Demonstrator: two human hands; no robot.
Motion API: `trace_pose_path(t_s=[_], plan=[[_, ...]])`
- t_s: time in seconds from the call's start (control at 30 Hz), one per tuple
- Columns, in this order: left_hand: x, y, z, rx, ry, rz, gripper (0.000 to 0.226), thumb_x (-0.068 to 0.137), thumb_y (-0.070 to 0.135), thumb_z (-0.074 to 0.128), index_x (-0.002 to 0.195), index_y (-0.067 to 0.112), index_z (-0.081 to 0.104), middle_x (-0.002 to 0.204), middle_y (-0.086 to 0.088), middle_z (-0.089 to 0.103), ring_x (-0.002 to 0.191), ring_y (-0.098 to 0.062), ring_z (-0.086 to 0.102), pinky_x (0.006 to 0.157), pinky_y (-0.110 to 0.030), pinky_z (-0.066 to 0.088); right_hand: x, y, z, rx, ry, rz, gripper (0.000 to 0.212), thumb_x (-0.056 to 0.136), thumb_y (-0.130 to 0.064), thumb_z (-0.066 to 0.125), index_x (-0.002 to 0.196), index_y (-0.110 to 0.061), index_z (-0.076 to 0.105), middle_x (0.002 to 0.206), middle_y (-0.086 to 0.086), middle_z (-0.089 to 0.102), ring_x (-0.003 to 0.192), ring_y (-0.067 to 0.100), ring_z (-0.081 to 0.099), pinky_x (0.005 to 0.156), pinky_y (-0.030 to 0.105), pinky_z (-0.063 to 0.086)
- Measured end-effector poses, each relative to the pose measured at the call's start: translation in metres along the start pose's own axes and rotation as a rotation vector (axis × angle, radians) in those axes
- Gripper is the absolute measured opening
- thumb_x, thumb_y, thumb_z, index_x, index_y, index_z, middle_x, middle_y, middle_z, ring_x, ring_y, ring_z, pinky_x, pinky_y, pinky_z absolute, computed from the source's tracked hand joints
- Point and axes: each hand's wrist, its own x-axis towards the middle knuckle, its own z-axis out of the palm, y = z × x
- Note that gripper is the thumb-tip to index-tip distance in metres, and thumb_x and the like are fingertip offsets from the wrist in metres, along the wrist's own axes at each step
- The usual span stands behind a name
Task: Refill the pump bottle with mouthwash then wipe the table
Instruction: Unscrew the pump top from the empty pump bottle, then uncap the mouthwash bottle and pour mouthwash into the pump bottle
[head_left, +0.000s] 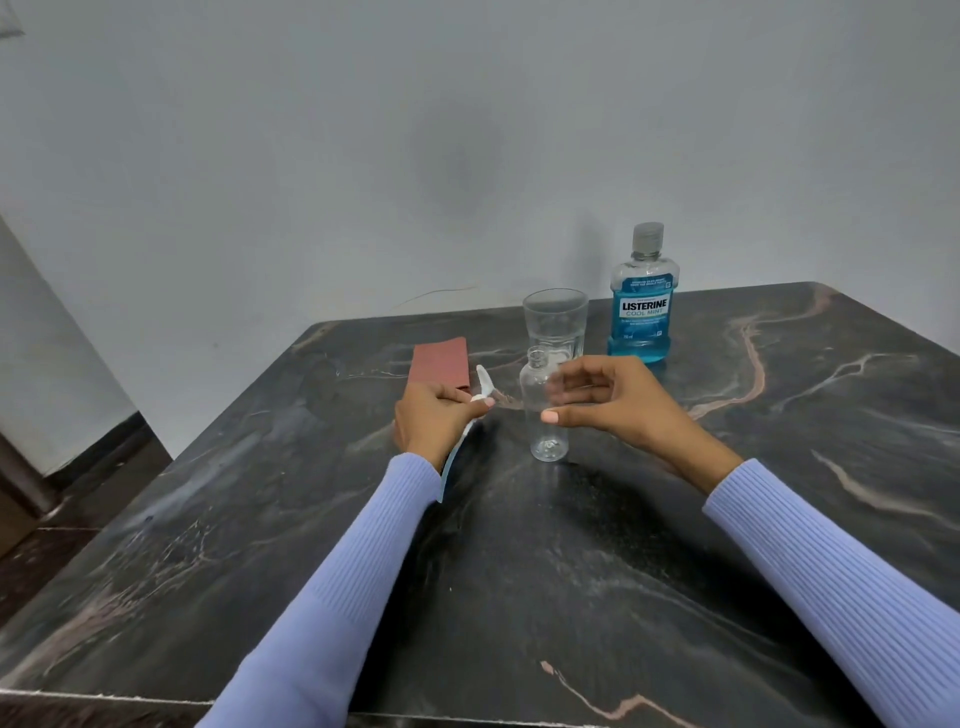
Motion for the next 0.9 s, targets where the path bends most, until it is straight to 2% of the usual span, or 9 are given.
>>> trace_pose_path(t_s=[0.1, 0.23, 0.37, 0.5, 0.6, 0.67, 0.73, 0.9], plan=[[-0.003, 0.0, 0.005, 0.152, 0.055, 0.076, 0.025, 0.063, 0.041, 0.083, 0.072, 0.021, 0.072, 0.075, 0.007, 0.07, 0.087, -0.018, 0.064, 0.094, -0.04, 0.045, -0.001, -0.001, 0.0, -0.004, -0.004, 0.003, 0.047, 0.062, -0.009, 0.084, 0.106, -0.009, 0.066, 0.099, 0.003, 0.072, 0.089, 0.01, 0.07, 0.077, 0.016, 0.054], [-0.005, 0.001, 0.007, 0.257, 0.091, 0.158, 0.025, 0.065, 0.043, 0.081, 0.071, 0.024, 0.067, 0.065, 0.012, 0.062, 0.079, -0.014, 0.059, 0.081, -0.03, 0.029, -0.001, -0.002, 0.001, -0.009, 0.001, 0.002, 0.047, 0.061, -0.006, 0.084, 0.105, -0.008, 0.066, 0.099, 0.006, 0.072, 0.09, 0.01, 0.069, 0.074, 0.015, 0.054], [-0.007, 0.001, 0.007, 0.321, 0.115, 0.214, 0.021, 0.072, 0.042, 0.077, 0.071, 0.023, 0.066, 0.07, 0.012, 0.062, 0.079, -0.013, 0.056, 0.081, -0.029, 0.023, -0.002, -0.002, 0.004, -0.013, 0.0, -0.01, 0.047, 0.06, 0.0, 0.084, 0.101, -0.013, 0.064, 0.1, 0.01, 0.071, 0.089, 0.012, 0.069, 0.072, 0.013, 0.053], [-0.006, 0.007, 0.004, 0.28, 0.144, 0.252, 0.016, 0.085, 0.037, 0.065, 0.074, 0.025, 0.062, 0.079, 0.009, 0.064, 0.077, -0.012, 0.052, 0.083, -0.029, 0.023, -0.002, 0.001, 0.013, -0.034, 0.036, -0.052, 0.045, 0.06, -0.004, 0.085, 0.093, -0.023, 0.062, 0.099, 0.009, 0.07, 0.088, 0.011, 0.068, 0.075, 0.014, 0.054], [-0.007, 0.015, 0.003, 0.145, 0.166, 0.251, 0.013, 0.091, 0.03, 0.059, 0.087, 0.019, 0.064, 0.091, 0.001, 0.069, 0.086, -0.016, 0.059, 0.092, -0.033, 0.037, -0.002, 0.005, 0.019, -0.073, 0.069, -0.073, 0.046, 0.06, -0.012, 0.086, 0.097, -0.021, 0.062, 0.1, 0.004, 0.07, 0.089, 0.01, 0.067, 0.079, 0.018, 0.055], [-0.009, 0.023, 0.003, -0.043, 0.168, 0.226, 0.013, 0.092, 0.024, 0.058, 0.097, 0.013, 0.064, 0.095, 0.0, 0.068, 0.092, -0.018, 0.063, 0.09, -0.035, 0.048, -0.001, 0.007, 0.021, -0.099, 0.083, -0.064, 0.051, 0.058, -0.014, 0.087, 0.102, -0.018, 0.062, 0.102, 0.002, 0.069, 0.092, 0.011, 0.067, 0.081, 0.023, 0.055], [-0.012, 0.032, 0.005, -0.212, 0.157, 0.195, 0.012, 0.093, 0.02, 0.057, 0.1, 0.012, 0.062, 0.099, -0.002, 0.068, 0.094, -0.017, 0.064, 0.087, -0.032, 0.051, -0.001, 0.006, 0.021, -0.137, 0.067, -0.044, 0.057, 0.056, -0.012, 0.088, 0.106, -0.016, 0.061, 0.104, 0.001, 0.068, 0.093, 0.012, 0.066, 0.082, 0.024, 0.055], [-0.02, 0.052, 0.013, -0.536, 0.194, 0.114, 0.008, 0.096, 0.015, 0.051, 0.097, 0.012, 0.058, 0.088, 0.0, 0.07, 0.089, -0.015, 0.065, 0.091, -0.039, 0.052, 0.001, 0.004, 0.011, -0.22, 0.043, -0.017, 0.062, 0.056, 0.001, 0.085, 0.112, -0.009, 0.06, 0.103, 0.004, 0.068, 0.091, 0.013, 0.067, 0.081, 0.021, 0.055]])
